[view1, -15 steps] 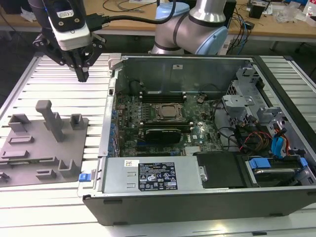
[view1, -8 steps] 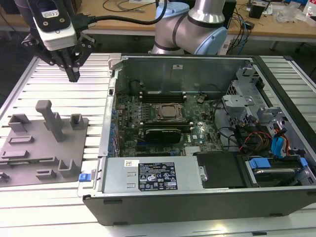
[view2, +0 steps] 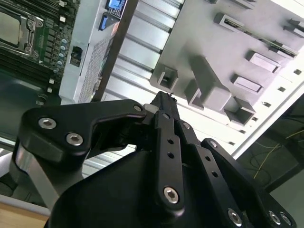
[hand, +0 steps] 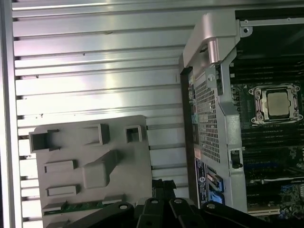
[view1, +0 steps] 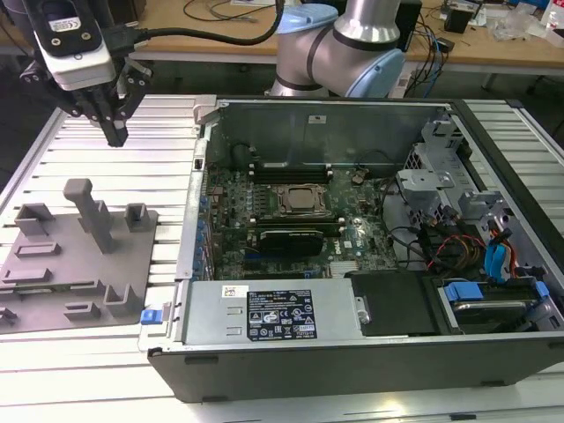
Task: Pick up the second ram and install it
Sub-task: 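Reach for the second ram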
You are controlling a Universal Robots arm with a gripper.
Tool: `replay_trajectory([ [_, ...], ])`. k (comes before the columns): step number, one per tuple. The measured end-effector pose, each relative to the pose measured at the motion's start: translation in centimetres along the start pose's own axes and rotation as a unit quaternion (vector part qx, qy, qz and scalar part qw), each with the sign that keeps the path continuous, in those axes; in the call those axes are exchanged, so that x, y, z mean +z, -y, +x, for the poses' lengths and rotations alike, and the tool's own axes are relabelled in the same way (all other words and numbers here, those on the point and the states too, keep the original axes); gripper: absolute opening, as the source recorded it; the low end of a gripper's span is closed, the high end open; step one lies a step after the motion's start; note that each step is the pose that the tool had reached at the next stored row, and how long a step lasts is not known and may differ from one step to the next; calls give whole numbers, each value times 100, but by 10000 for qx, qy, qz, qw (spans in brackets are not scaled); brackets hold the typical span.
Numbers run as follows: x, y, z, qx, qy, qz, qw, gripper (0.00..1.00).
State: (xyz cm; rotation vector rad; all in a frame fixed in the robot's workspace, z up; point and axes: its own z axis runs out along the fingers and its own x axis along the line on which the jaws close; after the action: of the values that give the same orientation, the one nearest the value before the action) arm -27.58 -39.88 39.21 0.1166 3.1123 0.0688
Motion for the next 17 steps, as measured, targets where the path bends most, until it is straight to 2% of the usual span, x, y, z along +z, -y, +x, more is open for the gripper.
replay_trajectory([
  [3,0,7,91,0,0,0,10000,11],
  [6,-1,20,260,0,0,0,10000,11],
  [9,-1,26,340,0,1,-1,10000,11],
  [10,-2,30,393,-1,0,0,10000,11],
  [12,-3,34,452,0,0,0,10000,11],
  [14,-3,42,554,0,0,0,10000,11],
  [17,-4,47,627,0,0,0,10000,11],
])
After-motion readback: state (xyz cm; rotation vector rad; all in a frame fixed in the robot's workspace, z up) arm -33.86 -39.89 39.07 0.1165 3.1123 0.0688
